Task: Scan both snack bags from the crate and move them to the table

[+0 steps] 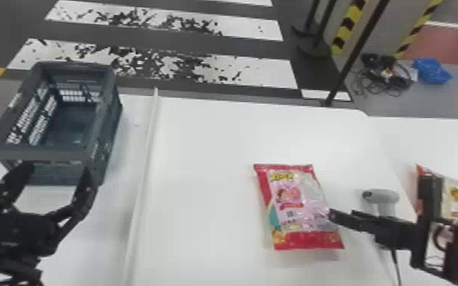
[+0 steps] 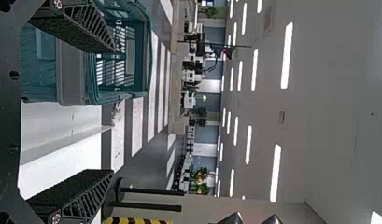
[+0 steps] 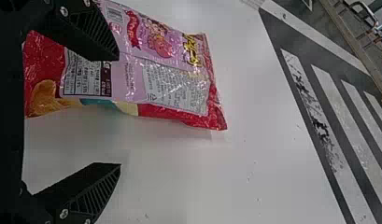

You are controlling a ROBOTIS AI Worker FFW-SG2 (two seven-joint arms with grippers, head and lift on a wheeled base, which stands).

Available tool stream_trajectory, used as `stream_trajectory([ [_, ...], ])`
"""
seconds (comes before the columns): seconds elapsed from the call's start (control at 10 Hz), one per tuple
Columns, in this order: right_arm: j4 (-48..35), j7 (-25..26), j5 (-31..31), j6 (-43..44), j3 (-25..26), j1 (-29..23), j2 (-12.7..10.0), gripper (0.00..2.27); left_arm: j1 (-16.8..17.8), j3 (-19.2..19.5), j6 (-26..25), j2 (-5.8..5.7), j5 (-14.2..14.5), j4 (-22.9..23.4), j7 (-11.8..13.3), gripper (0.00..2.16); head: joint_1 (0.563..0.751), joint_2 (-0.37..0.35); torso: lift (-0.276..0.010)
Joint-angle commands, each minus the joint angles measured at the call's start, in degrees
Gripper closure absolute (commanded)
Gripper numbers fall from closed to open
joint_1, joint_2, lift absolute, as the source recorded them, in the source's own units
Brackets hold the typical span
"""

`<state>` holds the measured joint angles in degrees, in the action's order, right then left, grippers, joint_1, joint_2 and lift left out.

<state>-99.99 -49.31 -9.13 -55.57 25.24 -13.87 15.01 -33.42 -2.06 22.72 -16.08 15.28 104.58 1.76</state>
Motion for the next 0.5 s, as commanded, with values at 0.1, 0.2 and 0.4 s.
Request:
stream_trajectory([
  [0.1, 4.45, -0.70, -0.01, 4.64, -2.13, 1.56, 0.37, 0.12, 0.02, -0.31, -0.18, 0.17, -0.69, -0.69, -0.09, 0.07, 0.695, -0.144, -0.087],
  [0.2, 6.56, -1.66, 0.16, 5.16, -3.01, 2.62, 0.46, 0.12, 0.20, -0.66, -0.18, 0.17, -0.78, -1.04, -0.09, 0.07, 0.695, -0.141, -0.087],
  [0.4, 9.72, -2.45, 1.13, 6.39, -5.29, 4.46, 0.98, 0.29, 0.55, -0.93, -0.18, 0.35, -1.04, -1.66, -0.09, 0.07, 0.695, -0.127, -0.087],
])
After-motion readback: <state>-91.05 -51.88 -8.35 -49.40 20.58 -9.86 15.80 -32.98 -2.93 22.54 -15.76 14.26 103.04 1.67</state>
